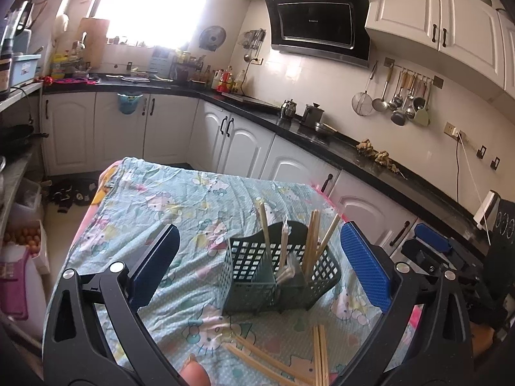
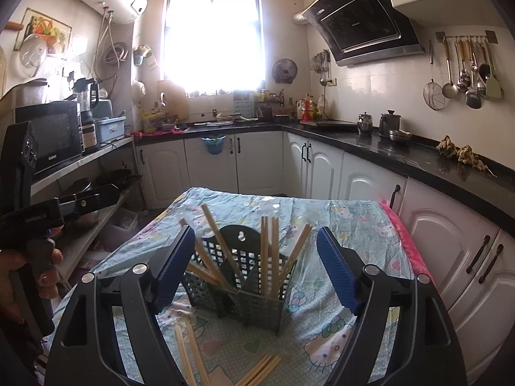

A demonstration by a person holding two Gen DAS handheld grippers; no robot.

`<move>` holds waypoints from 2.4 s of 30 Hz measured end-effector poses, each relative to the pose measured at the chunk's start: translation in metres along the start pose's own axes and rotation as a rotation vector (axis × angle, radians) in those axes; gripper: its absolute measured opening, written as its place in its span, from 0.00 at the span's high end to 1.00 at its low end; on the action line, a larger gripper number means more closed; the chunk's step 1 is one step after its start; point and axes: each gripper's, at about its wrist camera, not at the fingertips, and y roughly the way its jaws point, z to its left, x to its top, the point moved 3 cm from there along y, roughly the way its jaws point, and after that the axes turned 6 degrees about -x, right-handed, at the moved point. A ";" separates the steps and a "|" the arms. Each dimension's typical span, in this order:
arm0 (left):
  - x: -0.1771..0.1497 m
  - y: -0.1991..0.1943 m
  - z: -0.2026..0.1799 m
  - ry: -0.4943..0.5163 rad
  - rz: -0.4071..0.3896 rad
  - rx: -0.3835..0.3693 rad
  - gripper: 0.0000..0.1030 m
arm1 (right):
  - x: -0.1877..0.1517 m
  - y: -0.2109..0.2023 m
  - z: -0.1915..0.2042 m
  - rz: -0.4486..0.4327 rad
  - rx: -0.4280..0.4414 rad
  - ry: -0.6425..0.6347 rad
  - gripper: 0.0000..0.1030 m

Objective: Organize utensils
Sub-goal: 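Withdraw both tools from the caddy toward the loose chopsticks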

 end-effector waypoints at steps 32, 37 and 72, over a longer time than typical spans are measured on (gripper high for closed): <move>-0.055 -0.026 0.018 -0.034 0.056 0.071 0.10 | -0.055 -0.015 0.042 0.115 0.046 -0.104 0.24; -0.065 -0.024 0.022 -0.043 0.078 0.080 0.10 | -0.063 -0.015 0.040 0.133 0.040 -0.105 0.24; -0.159 0.031 0.012 -0.038 0.340 0.056 0.10 | -0.144 0.029 0.001 0.376 -0.064 -0.065 0.25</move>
